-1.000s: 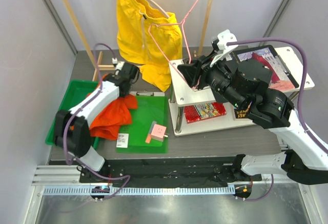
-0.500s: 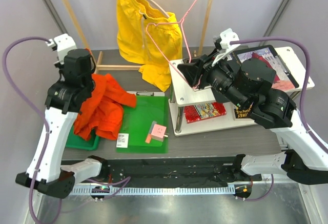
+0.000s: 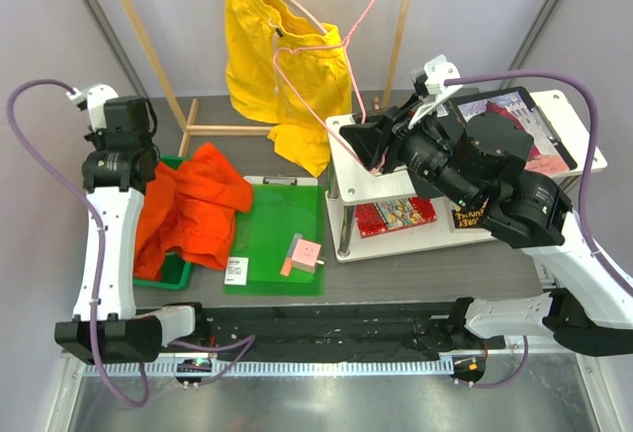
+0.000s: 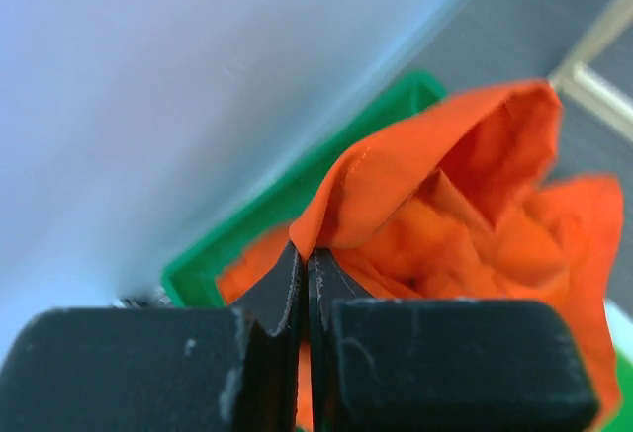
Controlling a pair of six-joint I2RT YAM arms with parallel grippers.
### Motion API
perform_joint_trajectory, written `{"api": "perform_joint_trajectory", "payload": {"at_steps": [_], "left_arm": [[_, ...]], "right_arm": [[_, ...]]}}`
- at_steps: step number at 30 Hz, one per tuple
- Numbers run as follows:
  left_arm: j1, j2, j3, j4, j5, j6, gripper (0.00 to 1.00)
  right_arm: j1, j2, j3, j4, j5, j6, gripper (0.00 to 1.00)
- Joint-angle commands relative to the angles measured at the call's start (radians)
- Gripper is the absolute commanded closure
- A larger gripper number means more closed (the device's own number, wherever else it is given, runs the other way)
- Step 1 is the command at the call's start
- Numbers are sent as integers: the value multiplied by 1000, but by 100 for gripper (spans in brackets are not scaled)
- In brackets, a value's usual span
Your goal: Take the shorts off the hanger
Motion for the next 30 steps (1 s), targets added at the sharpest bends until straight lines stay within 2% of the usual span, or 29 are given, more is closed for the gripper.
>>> {"api": "perform_joint_trajectory", "payload": {"at_steps": [1,4,7,10,11,12,15,16,17,18,24,25,27,30], "left_arm": [[12,25,-152,-23,181,-164,100],[59,61,-241,-16,222,-250,99],[124,113,-266,-34,236,-290,99],[156,115,-272,-46,235,-310,90],[164,103,-275,-42,236,-312,83],[164,89,-281,-37,236,-312,55],[164,29,-294,-11,354,-258,24],[162,13,-301,-6,454,-232,19],[150,-20,-309,-8,478,-208,3],[135,-43,-317,-8,482,-209,0],[-3,-193,-379,-3,500,-198,0],[-79,-190,-386,-17,495,-201,0],[-140,-154,-390,-40,469,-218,1],[-203,-111,-447,-31,515,-247,15]], "right_arm": [[-1,-9,37,49,-20,8,99],[-1,-9,32,52,-27,11,99],[-3,-12,28,52,-34,9,99],[-1,-15,23,52,-34,6,99],[-1,-17,20,52,-35,5,99],[-1,-19,20,52,-32,5,99],[-1,-20,18,52,-34,2,99],[-1,-22,18,54,-37,0,99],[-1,-20,17,54,-37,-1,99],[-1,-19,15,54,-37,-3,99],[-1,-12,9,59,-26,-17,99],[-3,-12,8,60,-24,-17,99],[-1,-14,6,63,-26,-15,99],[-1,-17,5,68,-34,-8,99]]}}
